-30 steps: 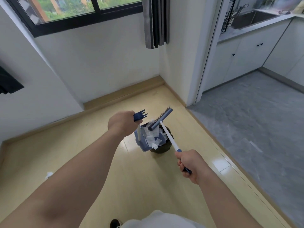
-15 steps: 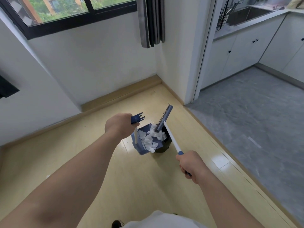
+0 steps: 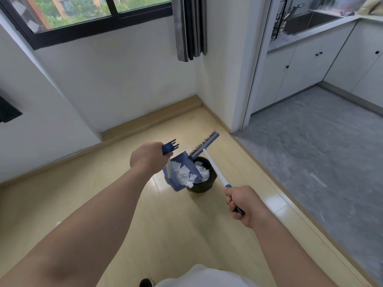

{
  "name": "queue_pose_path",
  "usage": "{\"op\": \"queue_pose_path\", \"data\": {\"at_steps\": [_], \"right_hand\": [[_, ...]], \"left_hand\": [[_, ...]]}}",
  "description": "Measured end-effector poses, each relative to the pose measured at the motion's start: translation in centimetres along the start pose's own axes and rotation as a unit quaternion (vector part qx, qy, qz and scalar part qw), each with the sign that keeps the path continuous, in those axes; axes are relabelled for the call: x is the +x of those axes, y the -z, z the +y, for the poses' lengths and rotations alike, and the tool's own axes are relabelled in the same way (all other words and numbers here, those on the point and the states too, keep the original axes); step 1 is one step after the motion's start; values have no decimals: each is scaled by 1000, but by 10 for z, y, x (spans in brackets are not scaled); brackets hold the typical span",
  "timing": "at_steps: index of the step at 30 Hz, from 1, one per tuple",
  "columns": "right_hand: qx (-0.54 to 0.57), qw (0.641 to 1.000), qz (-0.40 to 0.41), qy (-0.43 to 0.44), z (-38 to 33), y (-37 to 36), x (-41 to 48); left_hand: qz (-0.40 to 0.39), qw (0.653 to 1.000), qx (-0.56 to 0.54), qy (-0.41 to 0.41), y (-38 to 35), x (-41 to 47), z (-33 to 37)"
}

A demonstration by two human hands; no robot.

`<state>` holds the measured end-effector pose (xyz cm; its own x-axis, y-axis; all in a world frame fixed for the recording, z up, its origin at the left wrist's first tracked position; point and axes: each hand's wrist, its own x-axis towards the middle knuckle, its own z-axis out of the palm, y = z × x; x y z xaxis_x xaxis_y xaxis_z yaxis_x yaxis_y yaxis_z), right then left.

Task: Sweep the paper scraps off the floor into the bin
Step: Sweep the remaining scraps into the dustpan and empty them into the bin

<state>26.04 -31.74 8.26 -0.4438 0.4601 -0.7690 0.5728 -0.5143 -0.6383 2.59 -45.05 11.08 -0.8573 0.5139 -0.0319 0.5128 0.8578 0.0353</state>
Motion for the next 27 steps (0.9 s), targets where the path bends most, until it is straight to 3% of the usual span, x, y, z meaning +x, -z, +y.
{"op": "queue_pose_path", "data": {"at_steps": [8, 15, 27], "right_hand": [[-6, 999, -28, -16, 6, -8, -8], [-109, 994, -4, 12, 26, -17, 8], [-167, 985, 22, 29, 29, -15, 24]], "left_hand": [[13, 999, -29, 11, 3, 1, 5], [32, 999, -13, -18, 0, -3, 17], [45, 998, -1, -33, -14, -3, 14]]}}
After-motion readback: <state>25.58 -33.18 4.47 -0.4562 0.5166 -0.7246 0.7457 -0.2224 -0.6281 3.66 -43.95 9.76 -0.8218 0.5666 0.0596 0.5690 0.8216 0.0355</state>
